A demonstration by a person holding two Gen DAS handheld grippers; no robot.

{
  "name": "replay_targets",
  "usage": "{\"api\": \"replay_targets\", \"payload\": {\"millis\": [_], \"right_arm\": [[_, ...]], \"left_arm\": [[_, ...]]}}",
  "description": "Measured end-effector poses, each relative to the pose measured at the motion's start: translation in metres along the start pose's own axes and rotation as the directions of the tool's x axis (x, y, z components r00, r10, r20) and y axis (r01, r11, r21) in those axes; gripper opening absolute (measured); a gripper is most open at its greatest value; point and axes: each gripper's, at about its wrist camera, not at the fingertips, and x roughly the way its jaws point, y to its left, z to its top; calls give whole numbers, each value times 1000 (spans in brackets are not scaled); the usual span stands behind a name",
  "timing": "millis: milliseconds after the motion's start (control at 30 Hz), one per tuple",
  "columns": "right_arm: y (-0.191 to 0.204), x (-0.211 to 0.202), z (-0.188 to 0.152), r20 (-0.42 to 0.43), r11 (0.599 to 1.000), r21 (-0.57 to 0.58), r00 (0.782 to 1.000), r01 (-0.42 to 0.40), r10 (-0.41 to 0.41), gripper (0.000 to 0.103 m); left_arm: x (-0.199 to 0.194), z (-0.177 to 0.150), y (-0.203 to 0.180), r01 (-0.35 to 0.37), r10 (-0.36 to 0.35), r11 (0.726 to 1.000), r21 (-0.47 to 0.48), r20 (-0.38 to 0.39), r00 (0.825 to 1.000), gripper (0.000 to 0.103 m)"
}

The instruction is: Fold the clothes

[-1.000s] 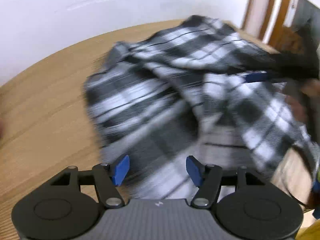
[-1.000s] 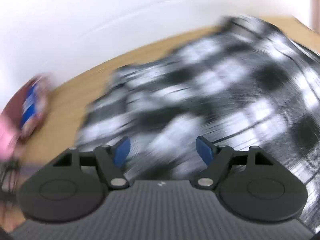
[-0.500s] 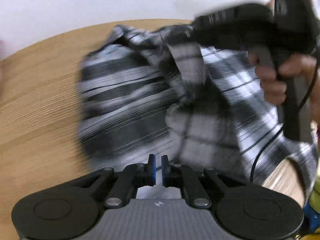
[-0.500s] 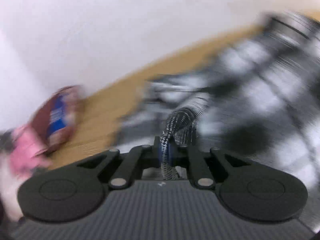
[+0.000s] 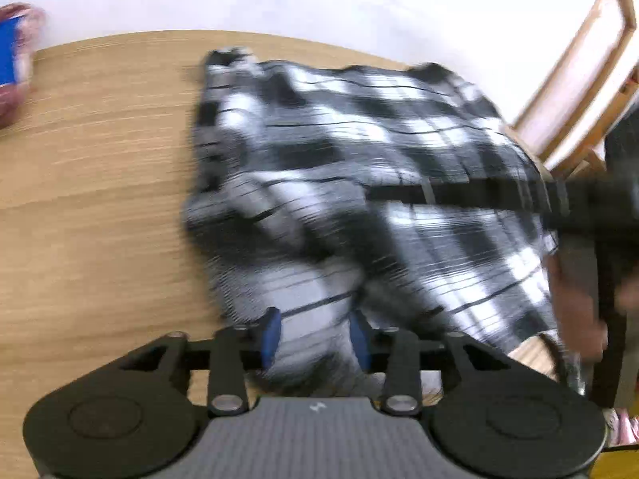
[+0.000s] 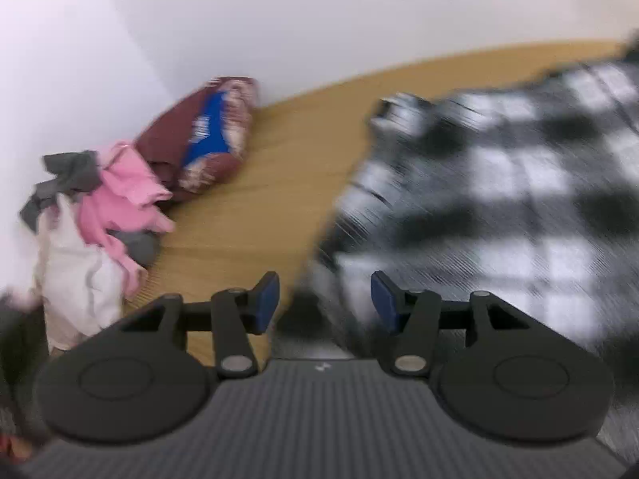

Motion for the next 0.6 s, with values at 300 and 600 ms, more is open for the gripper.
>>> {"api": "replay_targets", "payload": {"millis": [300,600], "right_arm": [[-25,-29,-58,-43,984,48,985,171,-169,55],[-38,-39,-59,-20,970,117,977,211,-210,55]], "left_arm": [[53,11,-42,1,13,974,225,-64,998,38],[-21,-17,-40,-116,118,979,170,3,993,4]]}}
